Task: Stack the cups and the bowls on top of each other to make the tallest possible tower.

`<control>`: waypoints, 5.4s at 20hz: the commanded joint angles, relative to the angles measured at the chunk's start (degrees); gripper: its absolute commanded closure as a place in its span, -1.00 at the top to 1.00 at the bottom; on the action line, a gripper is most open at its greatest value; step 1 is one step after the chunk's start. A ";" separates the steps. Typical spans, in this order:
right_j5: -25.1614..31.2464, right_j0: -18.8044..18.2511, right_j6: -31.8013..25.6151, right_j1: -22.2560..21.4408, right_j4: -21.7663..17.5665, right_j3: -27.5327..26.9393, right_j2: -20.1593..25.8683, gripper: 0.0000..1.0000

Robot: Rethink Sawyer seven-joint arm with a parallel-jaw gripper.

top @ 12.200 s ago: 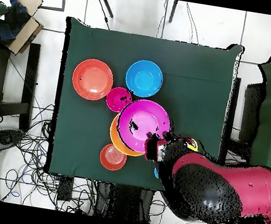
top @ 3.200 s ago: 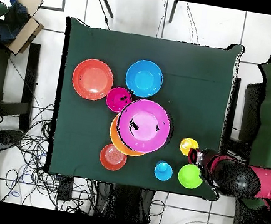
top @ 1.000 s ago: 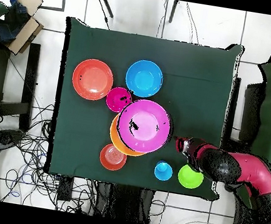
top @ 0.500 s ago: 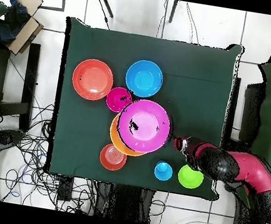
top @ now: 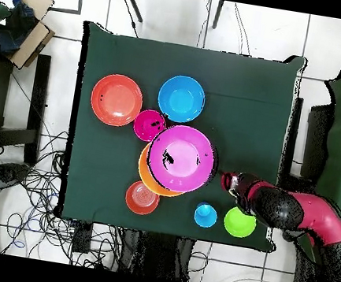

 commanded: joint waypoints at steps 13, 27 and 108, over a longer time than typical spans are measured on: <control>-5.32 -4.16 -16.62 3.20 -7.40 0.38 -3.11 1.00; -5.92 -4.92 -19.19 5.83 -8.57 -1.61 -3.98 1.00; -3.16 -3.80 -20.78 1.53 -6.62 -2.00 -2.50 1.00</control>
